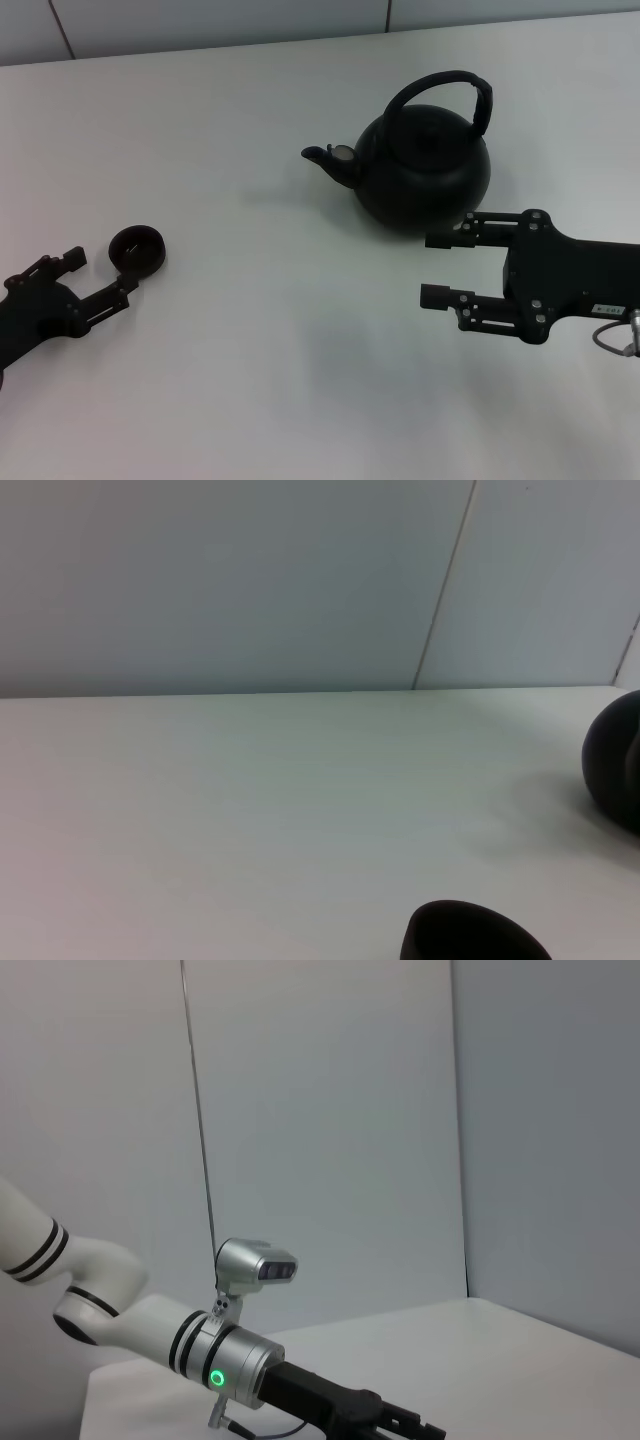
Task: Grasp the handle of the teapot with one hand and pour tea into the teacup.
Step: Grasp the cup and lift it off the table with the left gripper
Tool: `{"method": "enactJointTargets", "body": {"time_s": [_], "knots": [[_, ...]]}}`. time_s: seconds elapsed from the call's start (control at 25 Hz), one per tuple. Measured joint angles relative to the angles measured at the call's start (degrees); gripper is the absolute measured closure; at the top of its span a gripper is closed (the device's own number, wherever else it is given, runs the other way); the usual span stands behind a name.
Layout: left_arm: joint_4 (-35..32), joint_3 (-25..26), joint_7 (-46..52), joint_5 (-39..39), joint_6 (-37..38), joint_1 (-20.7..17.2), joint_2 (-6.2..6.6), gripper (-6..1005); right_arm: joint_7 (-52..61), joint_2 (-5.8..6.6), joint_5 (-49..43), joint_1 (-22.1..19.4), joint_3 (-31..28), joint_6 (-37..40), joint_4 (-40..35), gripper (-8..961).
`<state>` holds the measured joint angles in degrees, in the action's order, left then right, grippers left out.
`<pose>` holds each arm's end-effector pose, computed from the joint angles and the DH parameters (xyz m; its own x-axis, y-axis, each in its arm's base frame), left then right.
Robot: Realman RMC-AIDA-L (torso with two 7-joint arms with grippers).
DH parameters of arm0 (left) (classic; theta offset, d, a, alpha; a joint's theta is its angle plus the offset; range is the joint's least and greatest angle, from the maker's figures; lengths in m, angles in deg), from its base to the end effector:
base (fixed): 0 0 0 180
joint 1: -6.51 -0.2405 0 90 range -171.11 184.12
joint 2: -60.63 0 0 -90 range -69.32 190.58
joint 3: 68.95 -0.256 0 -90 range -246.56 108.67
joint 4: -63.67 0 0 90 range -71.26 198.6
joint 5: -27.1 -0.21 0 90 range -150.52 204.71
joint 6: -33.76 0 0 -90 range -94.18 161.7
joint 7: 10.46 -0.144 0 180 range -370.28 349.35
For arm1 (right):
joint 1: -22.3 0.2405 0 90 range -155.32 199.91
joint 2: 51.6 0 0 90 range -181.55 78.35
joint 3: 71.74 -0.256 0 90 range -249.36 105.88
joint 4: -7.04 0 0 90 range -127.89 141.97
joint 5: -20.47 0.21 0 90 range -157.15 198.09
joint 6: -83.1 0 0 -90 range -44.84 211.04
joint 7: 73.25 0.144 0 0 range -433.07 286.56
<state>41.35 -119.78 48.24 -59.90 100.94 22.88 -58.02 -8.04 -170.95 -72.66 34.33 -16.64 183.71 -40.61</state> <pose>-0.3573 0.2790 -0.0295 0.6884 0.3996 0.6053 0.6996 -0.5863 -0.4086 0.2695 0.2495 0.0156 0.7644 -0.0801 -0.6397 -0.2538 -0.9495 -0.1845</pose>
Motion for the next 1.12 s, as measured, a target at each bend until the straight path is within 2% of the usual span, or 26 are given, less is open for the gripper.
{"method": "enactJointTargets", "body": {"time_s": [0.6,1.12], "knots": [[1.51,-1.32,0.01,0.26,-0.87,2.14,-0.19,136,0.01,0.00,0.42,0.06,0.00,0.09,0.02,359],[2.15,-2.04,0.01,0.43,-2.25,3.67,-0.18,181,0.01,0.01,0.70,0.19,0.00,-0.13,0.01,359]]}}
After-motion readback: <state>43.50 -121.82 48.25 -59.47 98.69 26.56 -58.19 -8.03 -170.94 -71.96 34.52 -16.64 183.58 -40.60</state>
